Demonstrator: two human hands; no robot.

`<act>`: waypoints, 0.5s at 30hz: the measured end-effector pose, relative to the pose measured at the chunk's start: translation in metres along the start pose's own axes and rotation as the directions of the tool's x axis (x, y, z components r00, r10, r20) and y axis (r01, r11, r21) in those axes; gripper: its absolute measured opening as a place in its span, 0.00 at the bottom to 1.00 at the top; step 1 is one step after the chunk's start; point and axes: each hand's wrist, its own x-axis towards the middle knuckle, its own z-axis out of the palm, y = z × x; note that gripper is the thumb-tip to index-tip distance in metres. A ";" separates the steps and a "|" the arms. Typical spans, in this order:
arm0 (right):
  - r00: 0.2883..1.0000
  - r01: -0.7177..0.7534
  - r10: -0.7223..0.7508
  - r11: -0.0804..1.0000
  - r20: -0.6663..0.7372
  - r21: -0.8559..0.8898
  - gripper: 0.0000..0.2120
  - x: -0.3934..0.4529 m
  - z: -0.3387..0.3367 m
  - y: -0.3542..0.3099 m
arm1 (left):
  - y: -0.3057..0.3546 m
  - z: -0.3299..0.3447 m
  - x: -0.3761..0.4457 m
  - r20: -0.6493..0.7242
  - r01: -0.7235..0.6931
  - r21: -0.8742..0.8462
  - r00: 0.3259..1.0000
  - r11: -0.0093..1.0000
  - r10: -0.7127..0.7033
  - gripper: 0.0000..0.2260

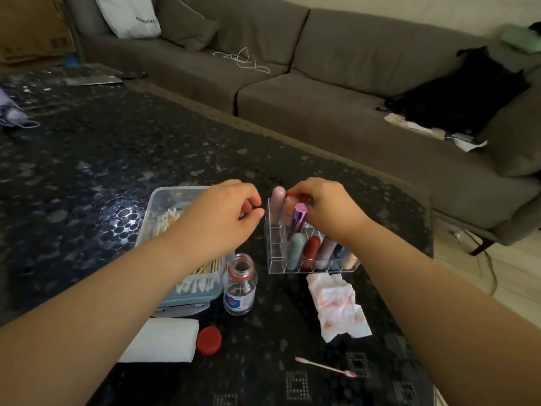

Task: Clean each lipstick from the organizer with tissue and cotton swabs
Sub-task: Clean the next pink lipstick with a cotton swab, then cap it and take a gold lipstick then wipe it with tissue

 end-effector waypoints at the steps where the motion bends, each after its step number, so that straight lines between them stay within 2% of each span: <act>1: 1.000 0.024 -0.024 0.999 0.002 -0.026 0.17 0.001 0.001 0.001 | 0.000 0.000 0.000 0.001 0.003 -0.002 1.000 1.000 -0.003 0.05; 6: 0.998 0.046 -0.043 0.997 0.042 -0.069 0.22 -0.005 -0.004 0.002 | 0.005 -0.004 -0.005 0.003 0.005 -0.009 1.000 1.000 -0.005 0.05; 9: 0.996 0.018 -0.015 0.999 -0.085 0.030 0.17 -0.015 -0.016 -0.004 | 0.008 -0.007 -0.009 0.006 0.010 -0.016 1.000 1.000 -0.010 0.05; 11: 0.993 0.019 -0.009 0.996 -0.117 0.083 0.13 -0.024 -0.022 -0.011 | 0.010 -0.008 -0.013 -0.007 0.014 -0.028 1.000 1.000 -0.014 0.05; 15: 0.999 0.033 -0.033 0.998 0.009 -0.058 0.08 -0.032 -0.019 -0.021 | 0.017 -0.008 -0.020 -0.012 0.010 -0.052 1.000 0.999 -0.011 0.06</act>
